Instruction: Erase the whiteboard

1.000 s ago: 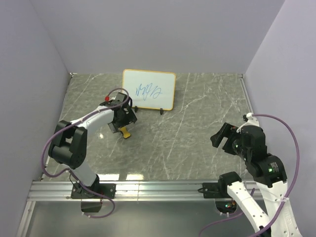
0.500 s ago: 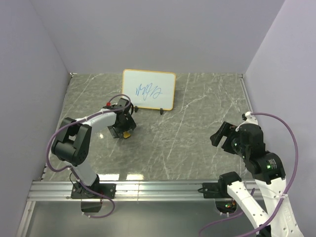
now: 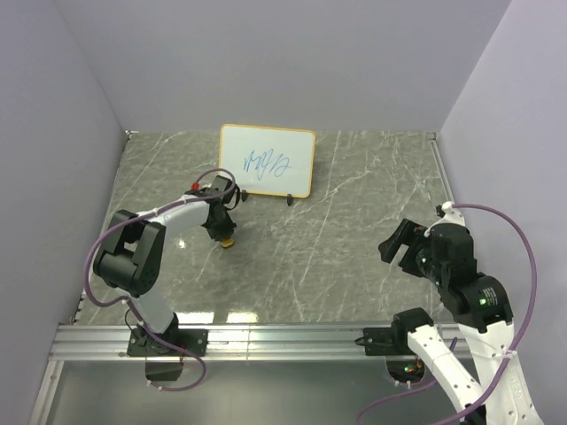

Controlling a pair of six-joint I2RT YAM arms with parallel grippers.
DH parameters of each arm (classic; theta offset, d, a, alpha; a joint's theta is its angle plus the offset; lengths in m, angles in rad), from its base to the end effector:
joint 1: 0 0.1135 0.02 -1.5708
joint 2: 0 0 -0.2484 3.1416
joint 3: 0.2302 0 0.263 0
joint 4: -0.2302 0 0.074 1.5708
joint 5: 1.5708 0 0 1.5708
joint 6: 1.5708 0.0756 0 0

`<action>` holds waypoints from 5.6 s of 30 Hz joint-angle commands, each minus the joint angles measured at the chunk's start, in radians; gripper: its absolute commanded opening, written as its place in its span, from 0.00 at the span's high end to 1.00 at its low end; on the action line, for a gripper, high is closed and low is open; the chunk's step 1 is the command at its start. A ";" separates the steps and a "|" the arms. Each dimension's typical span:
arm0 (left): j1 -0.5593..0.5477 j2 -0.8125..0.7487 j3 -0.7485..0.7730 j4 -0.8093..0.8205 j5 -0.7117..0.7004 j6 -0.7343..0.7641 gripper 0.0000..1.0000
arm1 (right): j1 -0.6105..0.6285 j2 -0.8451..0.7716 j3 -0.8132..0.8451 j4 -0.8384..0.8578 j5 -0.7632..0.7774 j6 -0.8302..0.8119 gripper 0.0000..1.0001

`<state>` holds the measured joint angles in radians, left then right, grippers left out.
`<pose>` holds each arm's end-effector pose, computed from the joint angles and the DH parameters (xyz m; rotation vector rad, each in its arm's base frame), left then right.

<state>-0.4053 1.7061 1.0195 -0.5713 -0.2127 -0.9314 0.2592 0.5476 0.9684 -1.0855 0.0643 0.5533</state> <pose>0.3143 -0.1175 0.1030 -0.7641 2.6584 -0.0386 0.1315 0.0298 0.3100 0.3661 2.2298 0.3679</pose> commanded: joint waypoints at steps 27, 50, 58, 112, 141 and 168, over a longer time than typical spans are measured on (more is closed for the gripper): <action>-0.004 0.142 0.711 -0.073 0.142 0.482 1.00 | -0.049 1.454 1.166 0.260 -0.612 -0.127 0.00; -0.009 0.305 0.864 -0.058 0.283 0.502 1.00 | -0.153 1.813 1.173 0.828 -0.982 0.210 0.14; -0.043 0.377 0.959 -0.041 0.286 0.502 1.00 | -0.100 1.862 1.189 0.817 -0.974 0.206 0.23; 0.103 0.273 0.334 0.465 -0.100 0.408 1.00 | -0.103 1.740 0.840 0.711 -0.883 0.034 1.00; -0.118 0.349 0.591 0.476 0.216 0.474 1.00 | -0.100 1.721 0.806 0.727 -0.897 0.050 1.00; -0.058 0.461 0.625 0.470 0.242 0.468 1.00 | -0.047 1.689 0.767 0.714 -0.897 0.068 1.00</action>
<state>-0.5262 2.1468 1.6577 -0.1497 0.0650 -0.4622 0.1967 2.2837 1.7615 -0.2749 -0.8341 0.6003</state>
